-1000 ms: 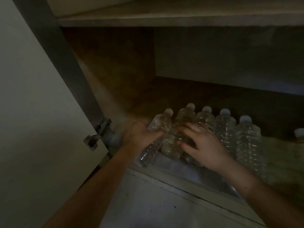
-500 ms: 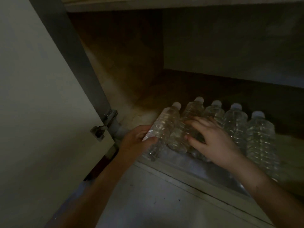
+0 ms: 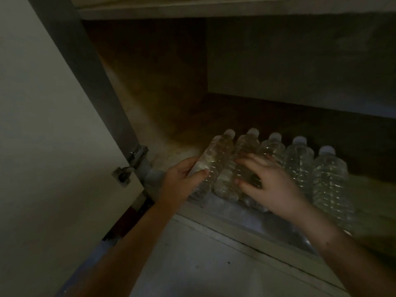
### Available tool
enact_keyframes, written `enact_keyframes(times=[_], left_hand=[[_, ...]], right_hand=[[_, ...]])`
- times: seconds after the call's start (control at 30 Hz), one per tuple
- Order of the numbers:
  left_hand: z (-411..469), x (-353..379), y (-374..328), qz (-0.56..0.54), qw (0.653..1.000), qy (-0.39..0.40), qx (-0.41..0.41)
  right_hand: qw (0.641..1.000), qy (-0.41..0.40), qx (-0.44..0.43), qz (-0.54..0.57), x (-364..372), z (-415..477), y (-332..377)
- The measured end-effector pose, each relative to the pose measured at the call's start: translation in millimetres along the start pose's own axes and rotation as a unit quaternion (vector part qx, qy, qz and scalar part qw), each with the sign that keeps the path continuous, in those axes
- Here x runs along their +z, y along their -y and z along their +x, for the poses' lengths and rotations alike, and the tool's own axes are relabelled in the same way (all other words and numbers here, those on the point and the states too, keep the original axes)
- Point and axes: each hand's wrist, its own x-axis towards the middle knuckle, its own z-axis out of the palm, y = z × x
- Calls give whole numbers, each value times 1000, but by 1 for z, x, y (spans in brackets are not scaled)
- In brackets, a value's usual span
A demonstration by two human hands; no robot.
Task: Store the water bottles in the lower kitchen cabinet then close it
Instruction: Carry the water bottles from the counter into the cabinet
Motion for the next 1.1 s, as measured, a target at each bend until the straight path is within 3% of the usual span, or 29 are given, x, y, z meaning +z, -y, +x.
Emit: enact_keyframes(times=[0.23, 0.77, 0.9, 1.0, 1.1], left_hand=[[15, 11, 1, -25, 999, -28, 2], [23, 19, 9, 30, 998, -54, -3], [9, 15, 10, 160, 984, -64, 35], [-24, 3, 8, 330, 937, -60, 92], [-73, -6, -1, 400, 910, -3, 111]], right_hand=[[1000, -1, 2, -5, 0, 0, -1], [1000, -10, -15, -18, 3, 2, -3], [996, -87, -14, 15, 5, -9, 1], [984, -176, -9, 16, 7, -36, 16], [982, -186, 31, -8, 10, -73, 38]])
